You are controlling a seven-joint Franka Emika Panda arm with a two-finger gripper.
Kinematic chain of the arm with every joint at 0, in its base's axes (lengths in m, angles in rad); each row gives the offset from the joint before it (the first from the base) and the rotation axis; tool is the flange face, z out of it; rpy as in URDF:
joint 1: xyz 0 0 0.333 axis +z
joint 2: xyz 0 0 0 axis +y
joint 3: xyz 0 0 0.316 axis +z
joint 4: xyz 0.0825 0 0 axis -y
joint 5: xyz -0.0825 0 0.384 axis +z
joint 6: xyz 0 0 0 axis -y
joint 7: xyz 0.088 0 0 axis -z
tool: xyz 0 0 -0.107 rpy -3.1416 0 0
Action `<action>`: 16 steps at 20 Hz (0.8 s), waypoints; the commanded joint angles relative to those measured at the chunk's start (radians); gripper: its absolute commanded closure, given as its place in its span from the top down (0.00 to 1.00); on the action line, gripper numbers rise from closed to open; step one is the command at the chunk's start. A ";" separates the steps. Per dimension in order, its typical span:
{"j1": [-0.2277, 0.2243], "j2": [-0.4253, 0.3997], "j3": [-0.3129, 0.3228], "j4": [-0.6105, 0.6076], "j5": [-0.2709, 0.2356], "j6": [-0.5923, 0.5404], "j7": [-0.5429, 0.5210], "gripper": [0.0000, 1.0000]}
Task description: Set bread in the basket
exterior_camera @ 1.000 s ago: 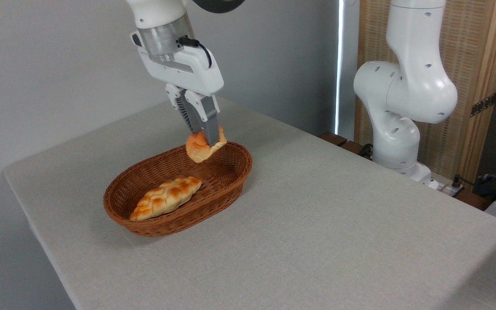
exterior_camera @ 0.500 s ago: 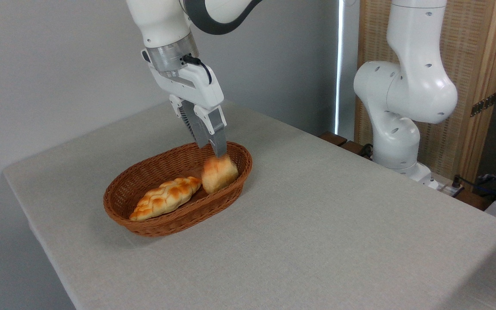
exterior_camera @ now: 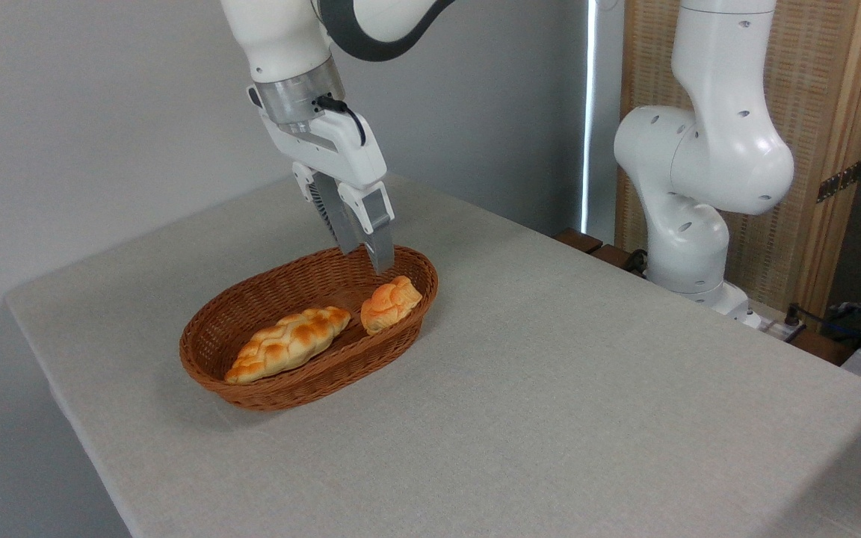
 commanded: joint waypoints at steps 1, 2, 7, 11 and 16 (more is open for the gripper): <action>0.007 -0.014 0.051 0.051 -0.005 0.012 0.022 1.00; 0.007 -0.011 0.070 0.071 -0.005 0.012 0.024 1.00; 0.007 0.036 0.133 0.184 -0.006 -0.002 0.024 1.00; 0.010 0.128 0.138 0.316 -0.008 -0.041 0.024 1.00; 0.019 0.130 0.231 0.353 -0.054 -0.080 0.177 1.00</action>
